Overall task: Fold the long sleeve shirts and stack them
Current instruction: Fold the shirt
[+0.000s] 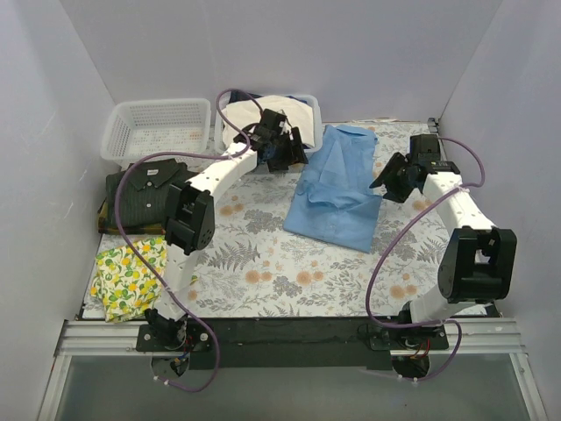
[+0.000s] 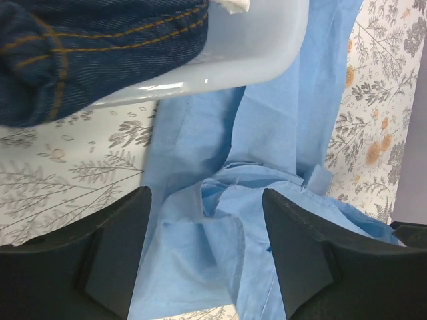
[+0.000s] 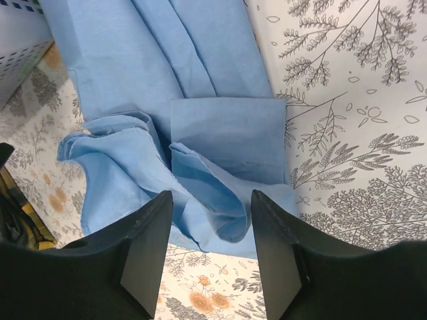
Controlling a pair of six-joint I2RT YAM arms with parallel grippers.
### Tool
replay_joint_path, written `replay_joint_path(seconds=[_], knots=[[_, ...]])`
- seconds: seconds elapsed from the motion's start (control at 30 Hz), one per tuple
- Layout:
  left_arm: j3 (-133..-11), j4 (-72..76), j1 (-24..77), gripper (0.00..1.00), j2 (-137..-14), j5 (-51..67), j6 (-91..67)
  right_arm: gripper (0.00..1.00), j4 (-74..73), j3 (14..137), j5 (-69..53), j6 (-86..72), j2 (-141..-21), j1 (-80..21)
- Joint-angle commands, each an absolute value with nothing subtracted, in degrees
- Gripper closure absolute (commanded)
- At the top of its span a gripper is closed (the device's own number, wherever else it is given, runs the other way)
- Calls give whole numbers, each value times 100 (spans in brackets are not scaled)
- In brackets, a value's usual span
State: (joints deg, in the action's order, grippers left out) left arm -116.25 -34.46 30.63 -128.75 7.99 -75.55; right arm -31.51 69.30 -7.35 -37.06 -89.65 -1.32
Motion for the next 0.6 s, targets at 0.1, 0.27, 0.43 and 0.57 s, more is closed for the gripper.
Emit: replay_joint_path(seconds=[0.1,0.27,0.43,0.57], knots=[[-10479,-3200,3015,33,-11339,1045,-6996,41,-3190,6548,-475,-3095,-8104,-201],[-8784,-2672,3155,35,-10592,1591,-6891,46,-3479,6162,-238,-2769,-7586,-570],[-8350,-2479,3506,34,-10441,1670,-6794,46,-3498,5713,123,-2637,-7330,-835],[-8288,-2470,3735,34,-10748,1574,-6855,47,-3463,5660,-369,-2452,-7795,-1036]])
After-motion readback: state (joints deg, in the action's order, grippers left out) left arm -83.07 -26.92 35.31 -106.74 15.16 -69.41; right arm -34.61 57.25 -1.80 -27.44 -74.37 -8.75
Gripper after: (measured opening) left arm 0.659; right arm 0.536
